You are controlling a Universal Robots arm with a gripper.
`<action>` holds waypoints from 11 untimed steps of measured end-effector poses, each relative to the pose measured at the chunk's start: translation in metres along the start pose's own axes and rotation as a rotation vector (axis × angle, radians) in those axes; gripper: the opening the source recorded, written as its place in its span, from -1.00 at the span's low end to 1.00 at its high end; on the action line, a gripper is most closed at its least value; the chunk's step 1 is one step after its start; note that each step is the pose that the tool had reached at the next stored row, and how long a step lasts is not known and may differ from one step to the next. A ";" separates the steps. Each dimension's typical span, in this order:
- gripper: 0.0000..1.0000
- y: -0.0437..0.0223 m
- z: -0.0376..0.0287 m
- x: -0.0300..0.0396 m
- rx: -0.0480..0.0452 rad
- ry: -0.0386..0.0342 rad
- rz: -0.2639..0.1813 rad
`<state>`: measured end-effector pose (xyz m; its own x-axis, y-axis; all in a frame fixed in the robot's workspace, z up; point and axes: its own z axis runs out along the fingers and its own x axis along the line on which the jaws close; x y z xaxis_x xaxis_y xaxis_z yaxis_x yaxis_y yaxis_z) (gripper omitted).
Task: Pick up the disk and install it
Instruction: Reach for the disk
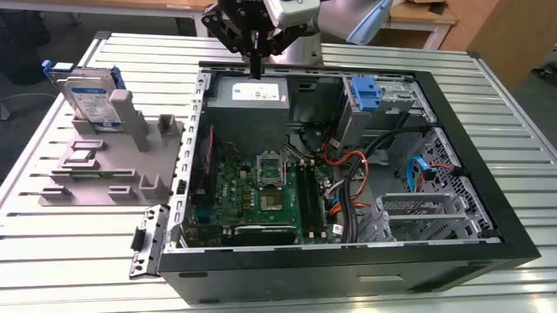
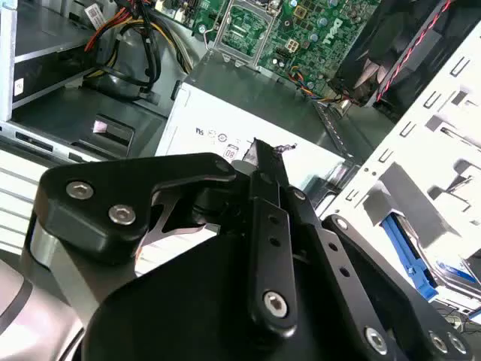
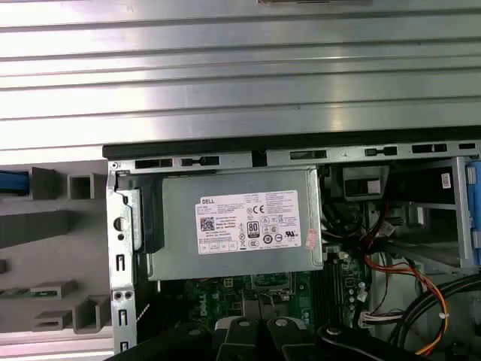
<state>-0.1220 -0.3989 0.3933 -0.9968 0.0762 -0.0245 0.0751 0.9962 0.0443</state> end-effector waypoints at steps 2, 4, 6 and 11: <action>-0.80 0.0000 0.0000 0.0000 -0.0001 0.0000 0.000; -0.80 0.0000 0.0000 0.0000 0.0000 0.0000 0.000; -0.80 0.0000 0.0000 0.0000 0.0000 0.0000 0.000; -0.80 -0.0001 0.0000 0.0011 0.0000 0.0000 0.000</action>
<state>-0.1231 -0.3989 0.3933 -0.9968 0.0764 -0.0245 0.0752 0.9962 0.0443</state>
